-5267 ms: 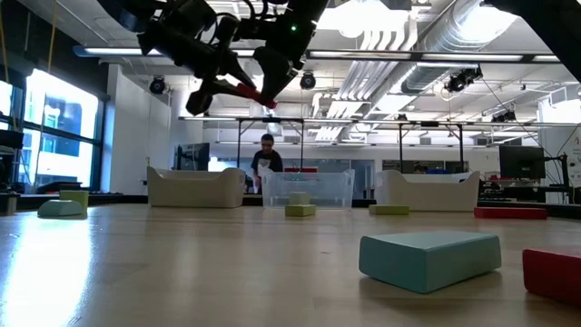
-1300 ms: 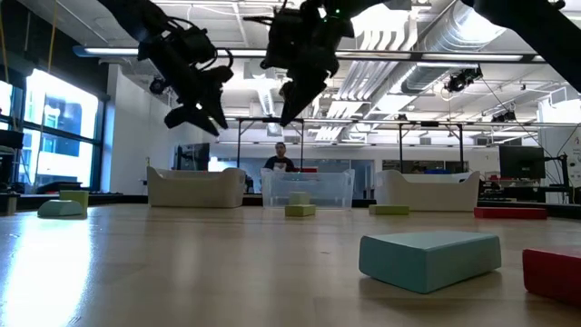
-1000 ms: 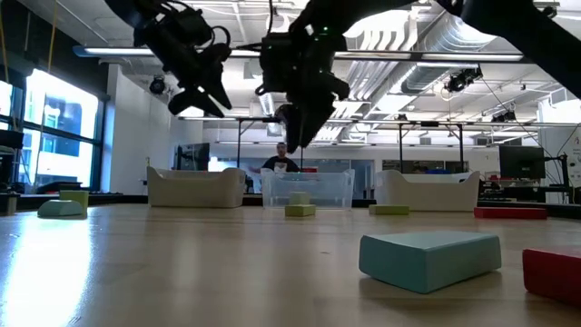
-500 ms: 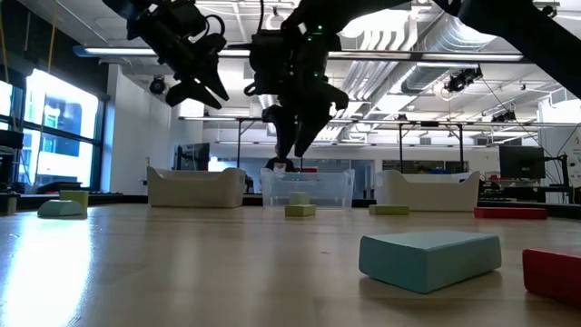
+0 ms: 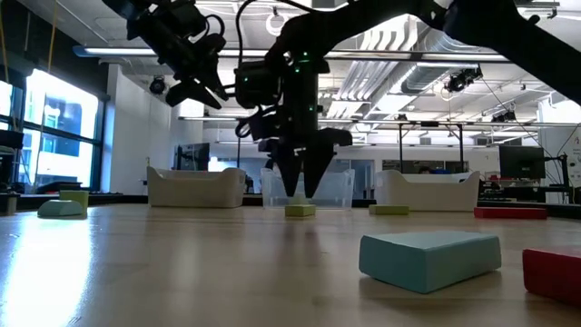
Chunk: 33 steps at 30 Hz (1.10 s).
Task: Sort & place blocks by color
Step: Put the green block into the transparent bin
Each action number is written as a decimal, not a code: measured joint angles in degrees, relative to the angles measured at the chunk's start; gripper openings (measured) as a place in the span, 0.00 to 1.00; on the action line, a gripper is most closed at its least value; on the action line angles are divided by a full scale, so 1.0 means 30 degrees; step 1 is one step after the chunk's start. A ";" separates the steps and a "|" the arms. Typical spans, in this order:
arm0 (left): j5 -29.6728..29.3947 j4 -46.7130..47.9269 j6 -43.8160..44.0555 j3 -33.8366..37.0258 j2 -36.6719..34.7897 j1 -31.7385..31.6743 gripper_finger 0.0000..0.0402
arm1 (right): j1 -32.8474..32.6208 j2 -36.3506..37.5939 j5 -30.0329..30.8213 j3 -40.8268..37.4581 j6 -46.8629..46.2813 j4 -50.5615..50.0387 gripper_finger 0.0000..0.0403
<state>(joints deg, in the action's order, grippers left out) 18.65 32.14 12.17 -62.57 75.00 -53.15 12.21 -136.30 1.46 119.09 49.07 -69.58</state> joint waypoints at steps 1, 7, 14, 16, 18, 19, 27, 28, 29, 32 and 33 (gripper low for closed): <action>0.0007 0.0000 -0.0105 0.0000 0.0000 0.0000 0.33 | 0.0000 -0.0045 -0.0004 0.0000 -0.0048 0.0015 0.55; 0.0000 0.0000 -0.0126 0.0007 0.0000 0.0000 0.33 | 0.0000 -0.0244 -0.0050 0.0000 -0.0696 0.0277 0.55; -0.0067 -0.0022 -0.0134 0.0015 0.0000 -0.0029 0.33 | 0.0016 -0.0548 -0.0566 0.0036 -0.0848 0.0175 0.55; -0.0080 -0.0036 -0.0134 0.0015 0.0000 -0.0029 0.33 | 0.0015 -0.0789 -0.0426 0.0036 -0.0870 0.0005 0.55; -0.0100 -0.0036 -0.0143 0.0015 0.0000 -0.0029 0.33 | 0.0015 -0.1132 -0.0318 0.0036 -0.0867 0.0067 0.55; -0.0135 -0.0036 -0.0246 0.0015 0.0000 -0.0029 0.33 | 0.0015 -0.1154 -0.0337 0.0041 -0.0895 0.0076 0.55; -0.0151 -0.0032 -0.0635 0.0015 0.0000 -0.0029 0.33 | 0.0022 -0.1293 -0.0301 0.0080 -0.1445 0.0159 0.50; -0.0169 -0.0036 -0.0636 0.0015 0.0000 -0.0029 0.33 | 0.0022 -0.1293 -0.0312 0.0080 -0.1713 0.0177 0.47; -0.0192 -0.0031 -0.0634 0.0015 0.0000 -0.0029 0.33 | 0.0045 -0.1293 -0.0369 0.0080 -0.1945 0.0177 0.43; -0.0215 -0.0029 -0.0636 0.0015 0.0000 -0.0029 0.33 | 0.0105 -0.1297 -0.0982 0.0080 -0.2558 0.0265 0.31; -0.0211 -0.0029 -0.0643 0.0015 0.0000 -0.0029 0.33 | 0.0104 -0.1290 -0.1034 0.0080 -0.2707 0.0301 0.27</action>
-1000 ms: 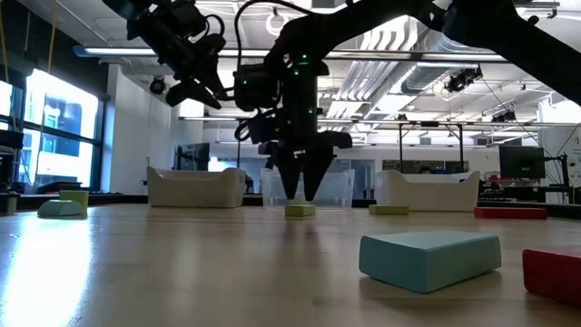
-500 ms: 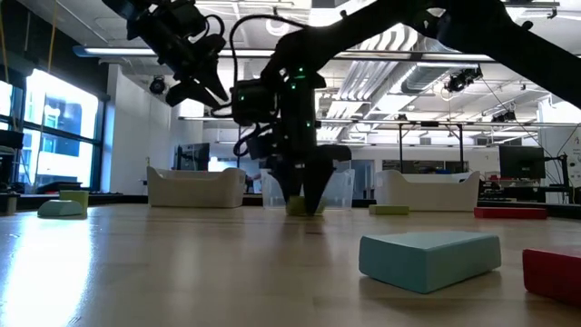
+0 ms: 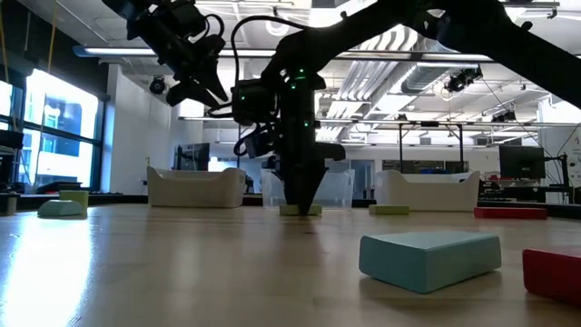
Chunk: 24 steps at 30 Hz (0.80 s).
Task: Sort & place blocks by color
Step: Put the green block into the transparent bin
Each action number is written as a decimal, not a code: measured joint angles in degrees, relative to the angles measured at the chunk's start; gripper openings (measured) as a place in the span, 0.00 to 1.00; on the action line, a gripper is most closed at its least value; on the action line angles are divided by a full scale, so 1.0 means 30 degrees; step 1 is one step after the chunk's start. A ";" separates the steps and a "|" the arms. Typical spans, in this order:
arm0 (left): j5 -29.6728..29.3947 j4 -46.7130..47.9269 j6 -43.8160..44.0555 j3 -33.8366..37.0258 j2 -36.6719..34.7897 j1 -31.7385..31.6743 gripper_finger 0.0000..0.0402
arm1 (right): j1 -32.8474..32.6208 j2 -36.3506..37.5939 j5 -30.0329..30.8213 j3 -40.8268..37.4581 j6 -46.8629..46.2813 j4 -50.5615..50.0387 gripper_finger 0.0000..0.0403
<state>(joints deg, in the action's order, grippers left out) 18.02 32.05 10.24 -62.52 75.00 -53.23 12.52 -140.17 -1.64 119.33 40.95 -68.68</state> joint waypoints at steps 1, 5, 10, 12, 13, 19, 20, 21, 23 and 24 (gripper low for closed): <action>-0.0001 0.0000 -0.0065 0.0000 0.0000 0.0000 0.33 | -0.0040 0.0005 0.0085 0.0000 -0.0111 0.0014 0.24; -0.0007 -0.0002 -0.0314 0.0000 0.0000 0.0000 0.33 | -0.0039 0.0038 0.0027 -0.0011 -0.0827 -0.0105 0.23; -0.0007 -0.0006 -0.0292 0.0000 0.0000 0.0000 0.33 | -0.0027 0.0379 -0.0095 -0.0113 -0.0857 -0.0152 0.23; -0.0012 -0.0004 -0.0287 0.0000 0.0000 0.0000 0.33 | 0.0056 0.0724 0.0103 -0.0146 -0.0858 -0.0379 0.23; -0.0009 0.0000 -0.0280 0.0000 0.0000 0.0000 0.33 | 0.0091 0.0979 0.0306 -0.0145 -0.0852 -0.0294 0.23; -0.0015 0.0000 0.0022 0.0000 0.0000 0.0000 0.33 | 0.0874 0.2451 0.0786 -0.0117 -0.0833 0.0086 0.23; -0.0015 0.0000 0.0027 0.0000 0.0000 0.0000 0.33 | 0.1036 0.2793 0.0842 -0.0117 -0.0831 0.0149 0.23; -0.0015 0.0000 0.0112 0.0000 0.0000 0.0000 0.33 | 0.1235 0.3165 0.0896 -0.0117 -0.0829 0.0286 0.23; -0.0016 0.0007 0.0447 0.0000 0.0000 0.0000 0.33 | 0.1649 0.3754 0.1134 -0.0066 -0.0822 0.0668 0.23; -0.0015 0.0007 0.0563 0.0000 0.0000 0.0000 0.33 | 0.1897 0.3983 0.1307 -0.0066 -0.0812 0.0828 0.23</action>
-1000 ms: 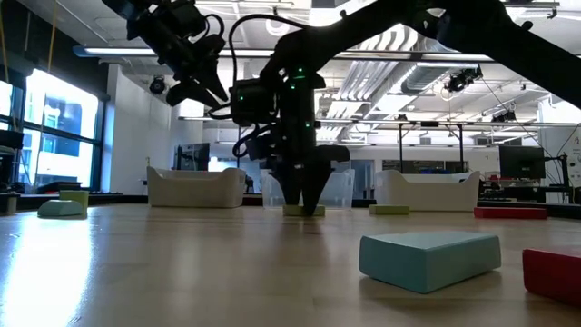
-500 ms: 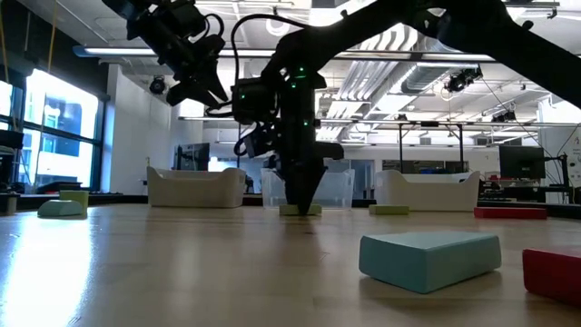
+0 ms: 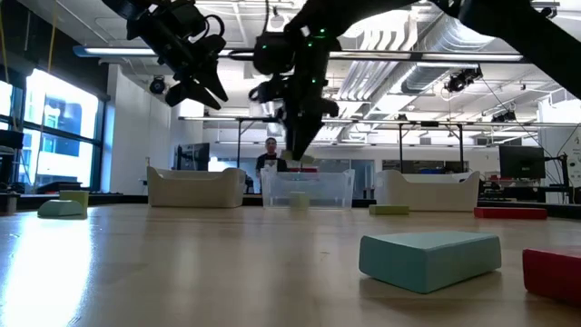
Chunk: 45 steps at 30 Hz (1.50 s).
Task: Sort & place blocks by color
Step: Put the green block into the transparent bin
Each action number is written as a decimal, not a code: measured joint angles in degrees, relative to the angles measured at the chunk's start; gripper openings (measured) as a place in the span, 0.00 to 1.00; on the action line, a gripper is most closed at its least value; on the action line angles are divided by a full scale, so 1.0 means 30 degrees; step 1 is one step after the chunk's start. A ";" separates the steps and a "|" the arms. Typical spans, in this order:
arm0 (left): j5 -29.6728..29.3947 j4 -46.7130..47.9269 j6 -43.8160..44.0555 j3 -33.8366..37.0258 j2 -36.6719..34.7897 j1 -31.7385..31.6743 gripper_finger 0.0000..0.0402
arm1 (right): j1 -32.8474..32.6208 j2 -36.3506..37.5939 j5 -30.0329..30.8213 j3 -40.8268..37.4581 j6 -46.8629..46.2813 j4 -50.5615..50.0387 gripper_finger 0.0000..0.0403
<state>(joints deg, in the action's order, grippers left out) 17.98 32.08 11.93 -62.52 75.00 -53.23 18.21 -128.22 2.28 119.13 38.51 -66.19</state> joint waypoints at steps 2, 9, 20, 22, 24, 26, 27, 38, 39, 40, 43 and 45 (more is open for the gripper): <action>-0.0023 0.0000 0.0138 0.0000 0.0000 0.0000 0.33 | 0.0651 0.0432 0.0371 -0.0007 0.0019 0.0446 0.23; -0.0066 0.0007 0.1083 0.0000 0.0000 0.0015 0.33 | 0.3017 0.1136 0.0270 0.0007 -0.0707 0.2229 0.23; -0.0067 0.0007 0.2734 0.0000 0.0000 0.0015 0.33 | 0.5743 0.0249 -0.2752 0.0007 -0.4847 0.3567 0.23; -0.0066 0.0007 0.3078 0.0000 0.0000 0.0015 0.33 | 0.5943 -0.0158 -0.3313 -0.0015 -0.5132 0.2947 0.23; -0.0105 0.0007 0.3297 0.0000 0.0000 0.0015 0.33 | 0.5990 -0.0485 -0.3286 -0.0015 -0.5136 0.2627 0.23; -0.0138 0.0007 0.3480 0.0000 0.0000 0.0015 0.33 | 0.5957 -0.0715 -0.3080 -0.0015 -0.4817 0.2285 0.23; -0.0188 0.0007 0.3487 0.0000 0.0000 0.0015 0.33 | 0.5938 -0.0792 -0.3083 -0.0015 -0.4740 0.2212 0.23; -0.0204 0.0015 0.4026 0.0007 0.0066 0.0299 0.33 | 0.5962 -0.2097 -0.3073 -0.0015 -0.4669 0.1288 0.25; -0.0186 0.0015 0.4026 0.0007 0.0066 0.0313 0.33 | 0.5962 -0.2118 -0.3035 -0.0015 -0.4679 0.1300 0.27; -0.0189 0.0015 0.4019 0.0007 0.0066 0.0321 0.33 | 0.5962 -0.2120 -0.2962 -0.0015 -0.4680 0.1289 0.31; -0.0197 0.0045 0.4243 0.0007 0.0066 0.0398 0.33 | 0.5929 -0.2120 -0.2935 -0.0015 -0.4680 0.1293 0.44; -0.0163 0.0084 0.4641 0.0007 0.0066 0.0415 0.33 | 0.5926 -0.2120 -0.2935 -0.0015 -0.4726 0.1184 0.51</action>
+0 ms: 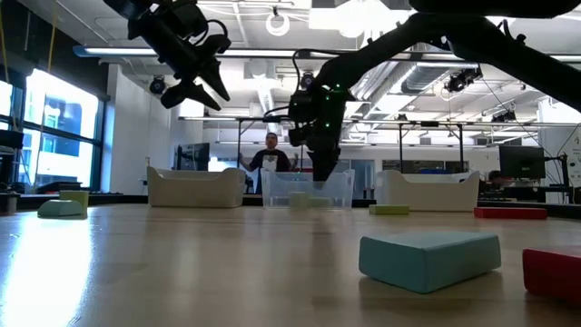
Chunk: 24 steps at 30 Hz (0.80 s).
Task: Sort & place blocks by color
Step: Put the green block into the transparent bin, then put the blue block into the white bin
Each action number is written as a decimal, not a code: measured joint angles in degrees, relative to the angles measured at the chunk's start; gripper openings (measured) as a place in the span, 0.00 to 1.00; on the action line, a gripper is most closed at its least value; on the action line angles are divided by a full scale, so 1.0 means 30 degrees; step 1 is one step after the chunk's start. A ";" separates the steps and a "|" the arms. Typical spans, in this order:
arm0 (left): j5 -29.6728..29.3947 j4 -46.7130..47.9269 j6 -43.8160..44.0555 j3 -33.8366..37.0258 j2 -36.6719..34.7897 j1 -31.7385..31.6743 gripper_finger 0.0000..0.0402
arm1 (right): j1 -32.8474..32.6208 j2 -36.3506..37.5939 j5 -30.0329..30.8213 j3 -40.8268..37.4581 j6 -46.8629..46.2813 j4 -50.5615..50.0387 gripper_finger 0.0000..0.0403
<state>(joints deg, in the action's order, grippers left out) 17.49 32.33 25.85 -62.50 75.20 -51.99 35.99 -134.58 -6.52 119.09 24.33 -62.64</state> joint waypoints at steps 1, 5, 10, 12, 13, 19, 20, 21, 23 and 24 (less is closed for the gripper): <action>0.0032 0.0017 0.0160 0.0000 0.0007 0.0021 0.33 | 0.0000 0.0000 -0.0007 0.0000 -0.0093 -0.0075 0.53; 0.0092 0.0018 0.0768 0.0000 0.0007 0.0186 0.33 | 0.0000 0.0000 -0.0013 0.0007 -0.0549 -0.0831 0.56; 0.0199 0.0319 0.0973 0.0000 0.0007 0.0796 0.33 | -0.0179 0.0452 -0.0421 0.0007 -0.0610 -0.1482 0.54; 0.0192 0.0465 0.0888 0.0000 0.0007 0.1131 0.33 | -0.0352 0.0884 -0.0423 0.0012 -0.0652 -0.1545 0.52; 0.0192 0.0466 0.0886 0.0000 0.0007 0.1303 0.33 | -0.0451 0.1127 -0.0418 0.0021 -0.0780 -0.1545 0.52; 0.0192 0.0477 0.0828 0.0000 0.0007 0.2229 0.33 | -0.1265 0.2804 -0.0496 0.0029 -0.1974 -0.2153 0.51; 0.0192 0.0492 0.0828 0.0000 0.0007 0.2359 0.33 | -0.1464 0.3052 -0.0510 0.0036 -0.2208 -0.2434 0.51; 0.0192 0.0499 0.0821 0.0000 0.0007 0.2508 0.33 | -0.1646 0.3323 -0.0509 0.0036 -0.2573 -0.2690 0.51; 0.0185 0.0564 0.0640 0.0000 0.0007 0.2778 0.33 | -0.2062 0.3818 -0.0550 0.0036 -0.3250 -0.3330 0.51; 0.0185 0.0657 0.0538 0.0000 0.0007 0.2901 0.33 | -0.2274 0.4075 -0.0624 0.0036 -0.3623 -0.3597 0.51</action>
<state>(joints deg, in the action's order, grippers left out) 18.04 34.30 27.47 -62.50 75.22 -43.28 29.17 -122.36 -8.40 119.20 13.46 -73.43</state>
